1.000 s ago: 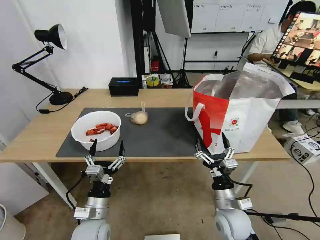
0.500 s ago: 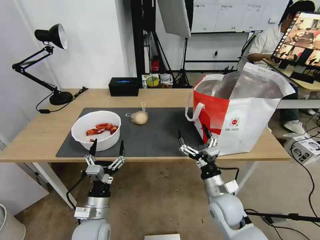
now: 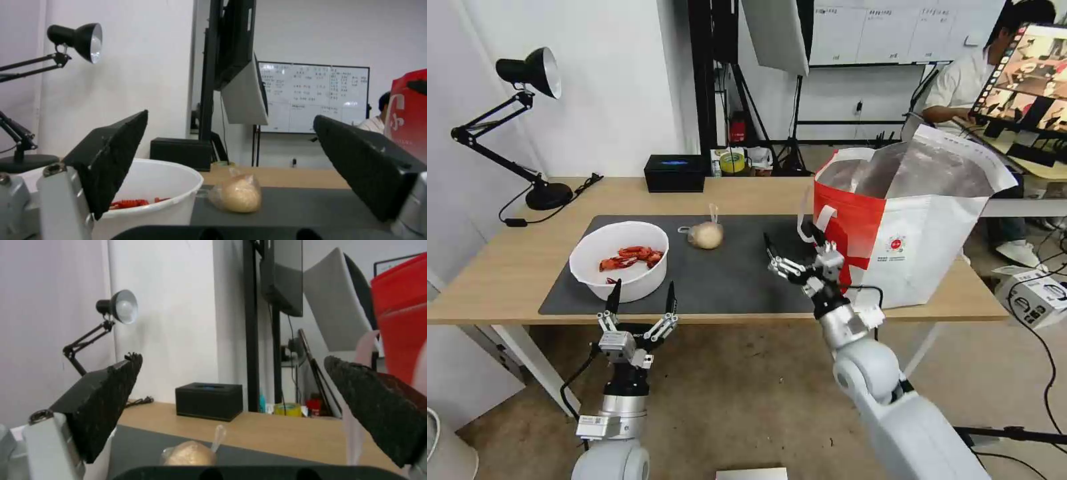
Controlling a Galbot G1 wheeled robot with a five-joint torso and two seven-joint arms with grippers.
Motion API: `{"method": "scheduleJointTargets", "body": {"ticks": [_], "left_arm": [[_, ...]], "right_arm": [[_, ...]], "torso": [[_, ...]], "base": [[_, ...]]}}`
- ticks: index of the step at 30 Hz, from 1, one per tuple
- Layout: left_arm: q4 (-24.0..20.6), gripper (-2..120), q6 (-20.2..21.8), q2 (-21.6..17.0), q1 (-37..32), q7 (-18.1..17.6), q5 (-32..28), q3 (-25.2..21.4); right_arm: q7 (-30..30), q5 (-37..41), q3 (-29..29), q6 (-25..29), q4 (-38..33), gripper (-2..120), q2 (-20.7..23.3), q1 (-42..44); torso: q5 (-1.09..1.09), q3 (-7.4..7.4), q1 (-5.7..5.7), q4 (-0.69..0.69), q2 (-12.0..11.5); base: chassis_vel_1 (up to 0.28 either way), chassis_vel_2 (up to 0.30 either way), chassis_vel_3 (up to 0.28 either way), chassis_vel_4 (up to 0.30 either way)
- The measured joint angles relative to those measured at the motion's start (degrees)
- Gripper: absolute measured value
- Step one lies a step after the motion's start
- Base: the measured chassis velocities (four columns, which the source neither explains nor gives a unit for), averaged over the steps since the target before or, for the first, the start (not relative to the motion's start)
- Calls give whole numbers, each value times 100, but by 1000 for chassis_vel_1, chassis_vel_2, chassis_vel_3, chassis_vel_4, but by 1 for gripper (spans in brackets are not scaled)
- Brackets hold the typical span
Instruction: Pick up the trash from the table and place it into the takeout bag.
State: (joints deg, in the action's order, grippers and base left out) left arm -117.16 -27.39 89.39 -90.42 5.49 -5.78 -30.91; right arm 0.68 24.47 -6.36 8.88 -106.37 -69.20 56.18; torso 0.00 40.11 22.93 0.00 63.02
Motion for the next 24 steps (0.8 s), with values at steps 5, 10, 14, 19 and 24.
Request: {"method": "scheduleJointTargets", "body": {"ticks": [5,10,14,19,24], "left_arm": [[5,100,-11,22,1,0,3,-15],[45,100,-19,37,2,1,4,-45],[87,100,-34,50,13,1,3,-58],[118,100,-43,63,37,1,-4,-61],[133,100,-59,72,48,1,-8,-64]], "right_arm": [[128,265,248,-172,299,100,20,-431],[166,468,623,-264,788,100,27,-955],[202,591,861,-477,1063,100,-29,-1313],[336,766,1093,-777,1382,100,-138,-1737],[457,969,1304,-1080,1734,100,-297,-2198]], "torso": [[0,0,0,0,0],[0,0,0,0,0],[0,0,0,0,0],[0,0,0,1,0],[0,0,-1,0,0]], "base": [[0,0,0,0],[0,0,0,0],[0,0,0,0],[0,0,0,0],[0,0,0,0]]}}
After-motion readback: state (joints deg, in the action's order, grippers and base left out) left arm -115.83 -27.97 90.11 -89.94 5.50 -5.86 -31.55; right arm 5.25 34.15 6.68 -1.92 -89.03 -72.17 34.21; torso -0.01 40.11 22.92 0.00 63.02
